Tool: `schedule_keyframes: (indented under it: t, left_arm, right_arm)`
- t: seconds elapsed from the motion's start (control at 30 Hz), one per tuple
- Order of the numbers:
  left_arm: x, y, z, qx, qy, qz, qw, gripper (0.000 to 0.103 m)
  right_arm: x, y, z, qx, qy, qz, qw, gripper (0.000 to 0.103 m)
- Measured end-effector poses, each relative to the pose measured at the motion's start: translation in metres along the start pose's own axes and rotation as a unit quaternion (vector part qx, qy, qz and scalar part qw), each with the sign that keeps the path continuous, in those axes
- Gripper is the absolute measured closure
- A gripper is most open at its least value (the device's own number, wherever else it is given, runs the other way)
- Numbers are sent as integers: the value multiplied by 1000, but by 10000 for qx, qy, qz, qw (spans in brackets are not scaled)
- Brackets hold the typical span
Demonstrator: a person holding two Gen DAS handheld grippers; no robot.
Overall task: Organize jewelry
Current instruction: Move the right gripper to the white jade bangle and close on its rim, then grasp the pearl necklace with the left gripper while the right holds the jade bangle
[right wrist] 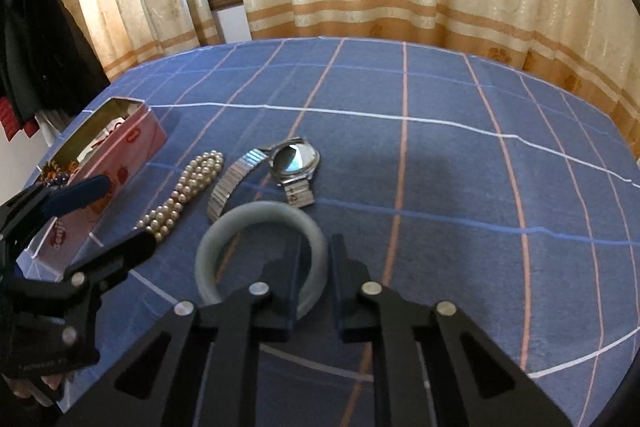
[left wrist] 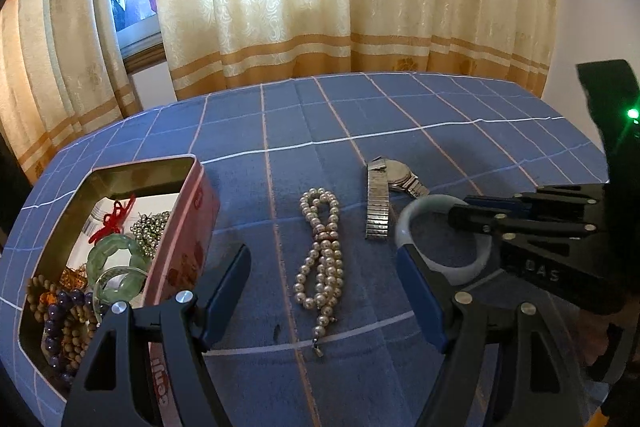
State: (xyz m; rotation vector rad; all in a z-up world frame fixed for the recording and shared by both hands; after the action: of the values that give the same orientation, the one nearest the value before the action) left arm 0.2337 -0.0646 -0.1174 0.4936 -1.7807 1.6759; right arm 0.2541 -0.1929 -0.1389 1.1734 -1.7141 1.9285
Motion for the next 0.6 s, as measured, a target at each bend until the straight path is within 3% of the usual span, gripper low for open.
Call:
schedule_keyframes:
  t: [0.6]
  left_arm:
    - [6,-3,-20,188,-81,28,9998,27]
  right_arm:
    - [16,8,26,-221,157,103,9996,89]
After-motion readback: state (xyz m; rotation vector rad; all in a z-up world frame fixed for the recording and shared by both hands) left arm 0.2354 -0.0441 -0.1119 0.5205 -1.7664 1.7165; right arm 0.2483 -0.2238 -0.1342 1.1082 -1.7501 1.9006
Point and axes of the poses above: each gripper's, at about its wrist camera, not at the fingertips, and x roughly against the way its jaws point, z to its right, y to its underside, the point moved 9 cm from there along -x, roughly the way its jaws point, and after that the axes turned 4 degrees about x, right-handed, at the moved point
